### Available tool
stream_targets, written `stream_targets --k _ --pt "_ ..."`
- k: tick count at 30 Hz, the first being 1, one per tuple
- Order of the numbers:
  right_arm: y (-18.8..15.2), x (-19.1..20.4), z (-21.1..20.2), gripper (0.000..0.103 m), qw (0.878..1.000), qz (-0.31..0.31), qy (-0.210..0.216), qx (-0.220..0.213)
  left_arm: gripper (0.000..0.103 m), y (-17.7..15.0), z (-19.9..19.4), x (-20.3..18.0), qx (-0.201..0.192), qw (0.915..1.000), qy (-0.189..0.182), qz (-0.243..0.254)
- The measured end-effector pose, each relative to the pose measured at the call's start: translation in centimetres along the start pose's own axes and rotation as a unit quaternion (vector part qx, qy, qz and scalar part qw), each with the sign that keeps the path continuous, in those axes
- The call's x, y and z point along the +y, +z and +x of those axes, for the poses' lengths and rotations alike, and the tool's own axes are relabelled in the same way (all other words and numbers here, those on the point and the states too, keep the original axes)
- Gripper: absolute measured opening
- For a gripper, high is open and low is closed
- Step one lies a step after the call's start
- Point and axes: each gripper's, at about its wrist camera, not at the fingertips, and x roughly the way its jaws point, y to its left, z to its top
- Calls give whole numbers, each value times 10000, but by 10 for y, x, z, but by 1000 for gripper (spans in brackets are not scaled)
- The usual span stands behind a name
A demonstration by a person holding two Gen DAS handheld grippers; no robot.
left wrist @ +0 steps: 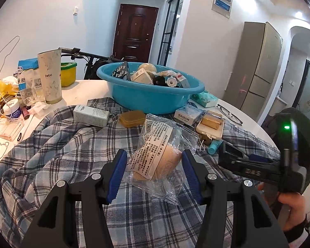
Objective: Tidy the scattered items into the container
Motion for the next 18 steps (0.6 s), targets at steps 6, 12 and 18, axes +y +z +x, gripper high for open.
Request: stream_targets --k 6,12,18 --pt "7 6 29 100 9993 -33 -172 321 57 -1 4 -2 66 10000 8 32" --pt "-4 10 10 79 9989 -345 292 127 57 -2 1 -3 46 10000 -29 17" --pt "-18 29 -13 77 9896 -1097 906 202 57 -2 -2 -4 31 10000 -46 50"
